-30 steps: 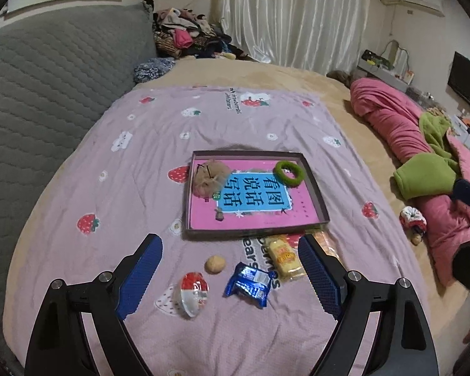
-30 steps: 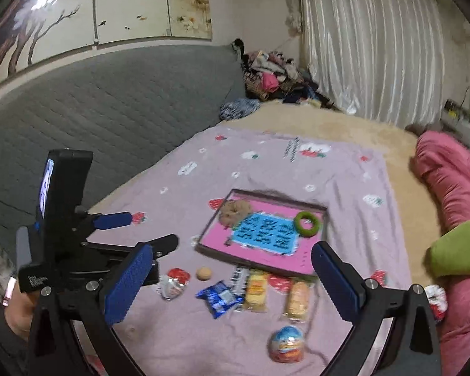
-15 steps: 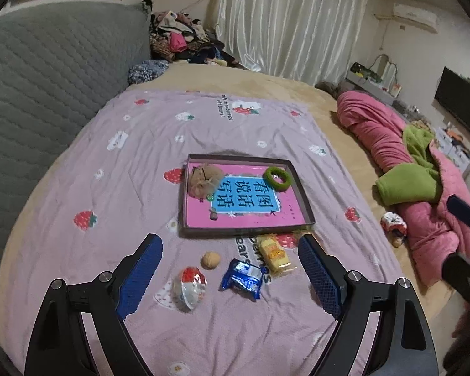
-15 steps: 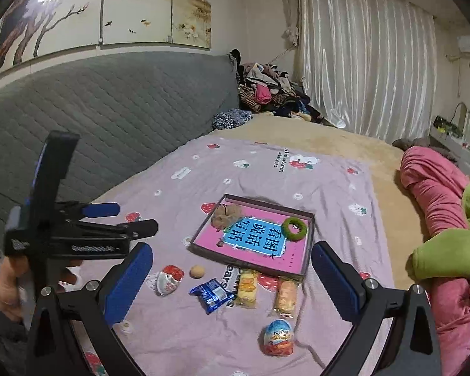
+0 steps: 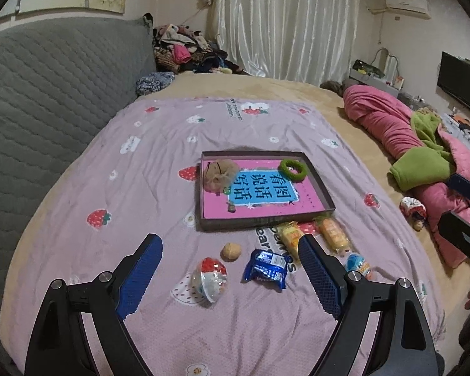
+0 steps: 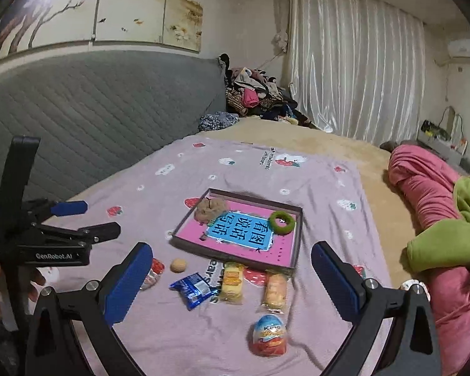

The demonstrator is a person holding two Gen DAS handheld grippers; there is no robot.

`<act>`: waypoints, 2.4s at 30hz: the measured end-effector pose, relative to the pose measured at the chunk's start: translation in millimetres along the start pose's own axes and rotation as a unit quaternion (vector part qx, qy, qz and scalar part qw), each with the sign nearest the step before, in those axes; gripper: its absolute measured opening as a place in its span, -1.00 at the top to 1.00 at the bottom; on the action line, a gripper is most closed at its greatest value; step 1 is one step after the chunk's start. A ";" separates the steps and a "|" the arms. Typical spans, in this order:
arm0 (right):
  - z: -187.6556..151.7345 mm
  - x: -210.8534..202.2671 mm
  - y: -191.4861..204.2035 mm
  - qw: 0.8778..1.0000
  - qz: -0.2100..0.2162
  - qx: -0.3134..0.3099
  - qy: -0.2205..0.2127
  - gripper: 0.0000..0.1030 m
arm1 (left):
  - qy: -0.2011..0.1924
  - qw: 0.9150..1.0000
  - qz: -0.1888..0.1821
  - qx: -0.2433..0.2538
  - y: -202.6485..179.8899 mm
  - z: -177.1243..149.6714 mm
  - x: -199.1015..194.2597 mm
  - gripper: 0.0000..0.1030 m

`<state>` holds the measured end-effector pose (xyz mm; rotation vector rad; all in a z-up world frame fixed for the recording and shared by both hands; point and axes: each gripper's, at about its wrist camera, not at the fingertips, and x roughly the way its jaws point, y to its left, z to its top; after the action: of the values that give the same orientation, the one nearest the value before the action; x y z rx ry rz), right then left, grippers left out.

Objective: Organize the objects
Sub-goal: 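Pull both open tools back from the tray toward the remaining packages, then grasp the clear red-capped egg package with the left tool while the right tool grasps the King QQ Egg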

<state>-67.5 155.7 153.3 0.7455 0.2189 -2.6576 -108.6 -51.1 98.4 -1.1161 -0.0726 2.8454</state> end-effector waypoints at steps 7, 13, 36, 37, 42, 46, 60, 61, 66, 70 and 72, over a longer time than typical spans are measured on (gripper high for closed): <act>-11.9 9.9 6.8 1.000 -0.011 -0.015 -0.001 -0.99 | 0.005 1.000 0.009 -0.004 2.7 -10.7 15.2 -0.73; -23.5 15.3 11.0 1.000 0.019 0.000 -0.009 -0.99 | -0.023 0.999 0.039 -0.011 3.8 -28.2 11.9 -0.73; -66.6 35.2 5.7 0.999 0.016 0.032 0.000 -0.99 | -0.026 0.999 0.045 0.000 -3.9 -65.3 37.7 -0.73; -69.2 37.9 3.5 0.999 0.013 0.035 0.004 -0.99 | -0.026 0.999 0.046 0.002 -4.0 -67.2 39.2 -0.73; -81.8 54.1 -0.8 0.999 -0.003 0.030 0.022 -0.99 | -0.018 0.999 0.036 -0.003 -1.1 -73.6 51.9 -0.73; -92.4 65.8 -1.1 0.999 -0.001 0.036 0.030 -0.99 | -0.008 0.999 0.033 0.000 -0.4 -79.5 65.7 -0.73; -123.6 96.0 -18.1 0.996 -0.021 0.047 0.078 -0.99 | 0.021 1.000 0.022 0.002 2.1 -93.5 99.4 -0.73; -125.7 97.5 -18.4 0.995 -0.022 0.046 0.081 -0.99 | 0.020 0.999 0.027 0.002 2.6 -94.8 100.1 -0.73; -133.0 105.1 -18.5 0.995 -0.024 0.043 0.090 -0.99 | 0.020 0.999 0.044 -0.003 5.4 -95.6 107.7 -0.73; -136.1 108.9 -20.2 0.994 -0.028 0.044 0.095 -0.99 | 0.022 0.999 0.050 -0.002 7.3 -96.5 111.6 -0.73; -137.2 108.0 -23.2 0.994 -0.028 0.050 0.090 -0.99 | 0.032 0.998 0.050 0.003 8.1 -97.3 116.8 -0.73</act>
<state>-97.5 177.3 -18.9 1.0279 0.1582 -2.6698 -128.2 -46.7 -52.6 -1.2438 -0.0042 2.8899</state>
